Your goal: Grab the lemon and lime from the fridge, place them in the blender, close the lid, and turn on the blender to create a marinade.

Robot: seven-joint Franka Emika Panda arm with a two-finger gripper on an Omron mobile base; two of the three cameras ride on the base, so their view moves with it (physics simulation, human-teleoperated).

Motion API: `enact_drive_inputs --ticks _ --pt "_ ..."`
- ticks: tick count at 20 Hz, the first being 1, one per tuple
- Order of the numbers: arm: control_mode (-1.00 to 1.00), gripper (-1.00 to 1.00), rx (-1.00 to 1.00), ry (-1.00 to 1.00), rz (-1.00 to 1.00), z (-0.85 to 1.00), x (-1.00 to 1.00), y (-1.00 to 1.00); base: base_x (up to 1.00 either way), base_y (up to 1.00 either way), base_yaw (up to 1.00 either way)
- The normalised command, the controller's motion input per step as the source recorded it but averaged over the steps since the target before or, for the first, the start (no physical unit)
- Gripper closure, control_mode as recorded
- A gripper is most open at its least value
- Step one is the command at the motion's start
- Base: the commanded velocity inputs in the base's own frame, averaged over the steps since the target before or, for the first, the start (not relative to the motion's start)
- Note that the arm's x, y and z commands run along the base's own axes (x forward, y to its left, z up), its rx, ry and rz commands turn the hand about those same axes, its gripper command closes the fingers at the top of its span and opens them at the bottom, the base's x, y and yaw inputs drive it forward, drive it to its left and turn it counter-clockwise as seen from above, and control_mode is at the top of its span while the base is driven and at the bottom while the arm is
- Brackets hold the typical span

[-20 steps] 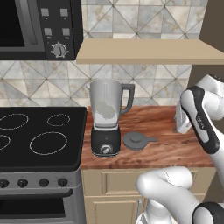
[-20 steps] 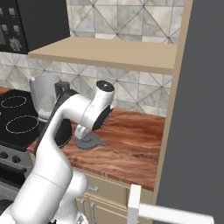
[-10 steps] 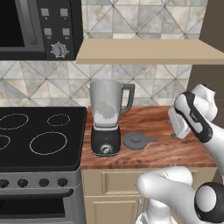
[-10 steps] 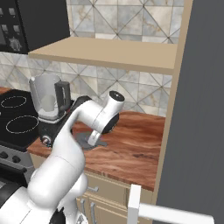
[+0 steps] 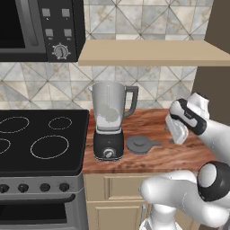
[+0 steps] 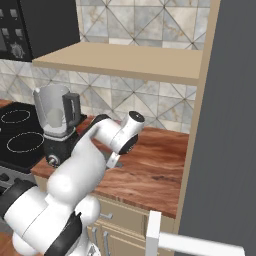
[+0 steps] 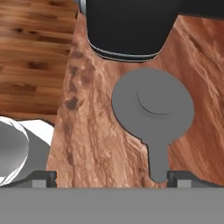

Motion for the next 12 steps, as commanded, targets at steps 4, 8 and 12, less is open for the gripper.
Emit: enact_drive_inputs --ticks 4,8,12 --pt "-1.00 -1.00 0.00 0.00 0.00 -0.43 0.23 0.04 0.00 0.00 0.00" --pt "-1.00 -1.00 0.00 0.00 0.00 -0.35 0.21 0.10 0.00 0.00 0.00" --pt "-1.00 -1.00 0.00 0.00 0.00 -0.30 0.20 0.09 0.00 0.00 0.00"
